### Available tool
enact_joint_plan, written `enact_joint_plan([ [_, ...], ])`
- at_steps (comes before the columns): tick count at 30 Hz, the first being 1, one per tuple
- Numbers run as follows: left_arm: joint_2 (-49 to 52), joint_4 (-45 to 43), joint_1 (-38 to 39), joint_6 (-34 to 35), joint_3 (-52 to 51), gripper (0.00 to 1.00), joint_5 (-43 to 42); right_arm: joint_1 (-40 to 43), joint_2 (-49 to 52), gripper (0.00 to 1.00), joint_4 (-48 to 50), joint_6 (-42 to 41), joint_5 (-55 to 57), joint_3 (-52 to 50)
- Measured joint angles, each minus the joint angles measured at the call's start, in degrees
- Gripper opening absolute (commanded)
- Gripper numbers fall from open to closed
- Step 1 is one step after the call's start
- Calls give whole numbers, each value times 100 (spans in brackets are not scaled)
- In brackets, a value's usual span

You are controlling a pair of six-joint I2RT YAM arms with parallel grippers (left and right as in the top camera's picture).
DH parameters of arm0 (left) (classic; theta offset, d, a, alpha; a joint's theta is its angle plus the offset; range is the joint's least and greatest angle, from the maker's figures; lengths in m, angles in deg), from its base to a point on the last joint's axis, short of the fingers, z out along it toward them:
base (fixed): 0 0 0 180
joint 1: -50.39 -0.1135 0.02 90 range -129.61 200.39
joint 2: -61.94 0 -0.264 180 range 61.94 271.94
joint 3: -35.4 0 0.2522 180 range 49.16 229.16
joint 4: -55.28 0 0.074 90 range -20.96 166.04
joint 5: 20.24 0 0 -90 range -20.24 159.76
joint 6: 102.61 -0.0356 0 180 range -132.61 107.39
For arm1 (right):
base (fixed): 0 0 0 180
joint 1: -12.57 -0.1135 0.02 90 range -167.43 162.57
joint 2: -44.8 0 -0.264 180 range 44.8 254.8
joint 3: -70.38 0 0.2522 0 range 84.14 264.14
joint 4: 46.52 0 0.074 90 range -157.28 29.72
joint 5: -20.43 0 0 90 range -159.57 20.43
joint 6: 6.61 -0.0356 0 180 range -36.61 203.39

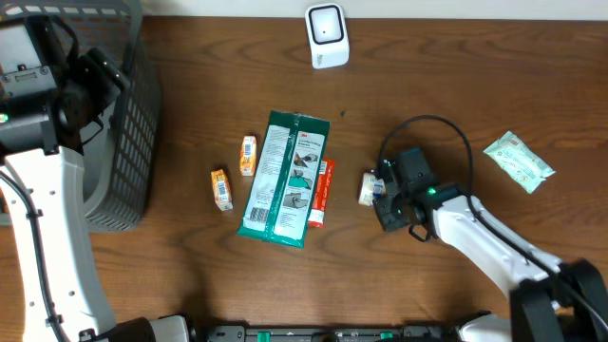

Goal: Scan the item barcode

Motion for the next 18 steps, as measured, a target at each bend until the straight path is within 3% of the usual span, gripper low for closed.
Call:
enact_joint_plan([
  [1, 0, -2, -2, 0, 0, 84, 0, 0, -151, 55, -66, 0, 0, 0],
  [2, 0, 0, -2, 0, 0, 84, 0, -2, -330, 64, -140, 0, 0, 2],
  [6, 0, 0, -2, 0, 0, 84, 0, 0, -1032, 79, -564, 17, 0, 157],
  [10, 0, 0, -2, 0, 0, 84, 0, 50, -1552, 86, -1215, -262, -2, 566],
  [12, 0, 0, -2, 0, 0, 84, 0, 129, -1733, 99, -1416, -605, -9, 793],
  [18, 0, 0, -2, 0, 0, 84, 0, 310, -1987, 99, -1512, -2863, -138, 975],
])
